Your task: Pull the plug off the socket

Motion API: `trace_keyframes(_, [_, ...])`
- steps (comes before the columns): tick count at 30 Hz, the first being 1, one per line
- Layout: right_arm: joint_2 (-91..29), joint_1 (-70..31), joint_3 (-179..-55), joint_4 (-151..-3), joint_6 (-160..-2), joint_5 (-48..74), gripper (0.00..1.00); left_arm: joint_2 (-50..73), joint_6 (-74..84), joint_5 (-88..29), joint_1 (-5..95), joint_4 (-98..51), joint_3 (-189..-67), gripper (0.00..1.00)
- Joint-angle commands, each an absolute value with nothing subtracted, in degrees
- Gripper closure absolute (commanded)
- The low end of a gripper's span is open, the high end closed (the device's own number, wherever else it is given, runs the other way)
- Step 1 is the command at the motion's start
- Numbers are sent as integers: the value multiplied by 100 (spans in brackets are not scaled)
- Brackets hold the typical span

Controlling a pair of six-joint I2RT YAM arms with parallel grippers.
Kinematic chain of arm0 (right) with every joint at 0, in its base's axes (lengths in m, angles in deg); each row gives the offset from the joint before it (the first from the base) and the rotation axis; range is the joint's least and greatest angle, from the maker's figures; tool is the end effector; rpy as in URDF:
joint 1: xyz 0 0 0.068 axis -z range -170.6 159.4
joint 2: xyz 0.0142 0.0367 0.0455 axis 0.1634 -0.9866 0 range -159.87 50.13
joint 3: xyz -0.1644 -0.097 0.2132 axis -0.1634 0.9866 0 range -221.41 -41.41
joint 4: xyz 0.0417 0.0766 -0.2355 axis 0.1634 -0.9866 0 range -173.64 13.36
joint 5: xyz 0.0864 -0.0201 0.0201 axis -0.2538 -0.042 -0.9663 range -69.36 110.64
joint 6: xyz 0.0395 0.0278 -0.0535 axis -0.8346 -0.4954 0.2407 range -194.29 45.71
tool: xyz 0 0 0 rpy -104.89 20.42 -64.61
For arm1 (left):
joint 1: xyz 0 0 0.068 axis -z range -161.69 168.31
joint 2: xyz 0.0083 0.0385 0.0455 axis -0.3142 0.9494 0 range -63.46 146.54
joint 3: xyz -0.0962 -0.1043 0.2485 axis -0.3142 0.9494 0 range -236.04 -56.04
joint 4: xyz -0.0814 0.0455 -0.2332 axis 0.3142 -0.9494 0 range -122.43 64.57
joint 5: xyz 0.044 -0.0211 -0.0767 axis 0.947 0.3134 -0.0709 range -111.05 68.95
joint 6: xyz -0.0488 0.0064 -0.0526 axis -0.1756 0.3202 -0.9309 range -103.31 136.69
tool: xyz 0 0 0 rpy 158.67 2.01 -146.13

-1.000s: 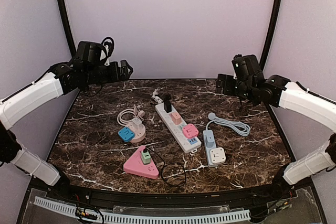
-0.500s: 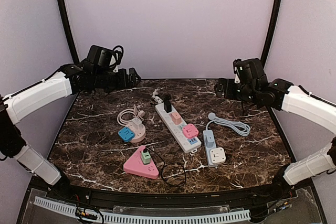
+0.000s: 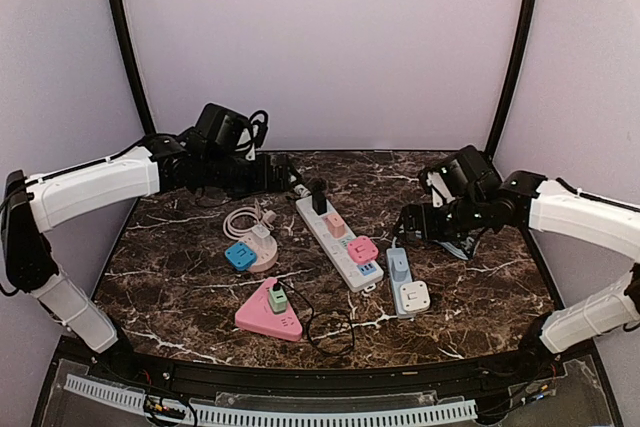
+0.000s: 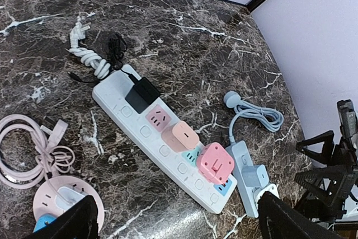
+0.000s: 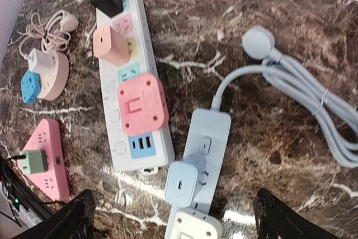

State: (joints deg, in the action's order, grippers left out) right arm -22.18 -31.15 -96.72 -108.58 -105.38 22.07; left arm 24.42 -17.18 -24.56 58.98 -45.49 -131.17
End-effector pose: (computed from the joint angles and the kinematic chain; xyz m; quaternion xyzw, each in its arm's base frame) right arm 0.2022 0.1708 0.2663 -0.0729 0.9336 0.1957 0.2911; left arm 0.2733 -0.2395 0.3257 0.0666 0.8752 -0.3111 0.3645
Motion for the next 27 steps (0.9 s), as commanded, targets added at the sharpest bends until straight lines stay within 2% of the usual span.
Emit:
trace_keyframes(1, [-1831, -3282, -9276, -11476, -11096, 1686, 6, 2717, -1814, -3041, 6109, -4256, -13119, 1])
trace_keyframes(8, [-974, -3303, -8332, -11656, -11625, 1091, 11, 3380, -1516, -3362, 6591, -4157, -13742, 1])
trace_keyframes(12, [-787, -3305, -7834, -11184, -11897, 699, 16, 3848, -1449, -3603, 6854, -4073, -14143, 1])
trace_keyframes(18, [-972, -3251, -7321, -10498, -11992, 701, 21, 4666, -1556, -3945, 7261, -3739, -14826, 1])
trace_keyframes(27, [-1651, -2924, -6837, -8894, -12025, -188, 30, 5580, -1736, -4309, 7613, -3484, -15552, 5])
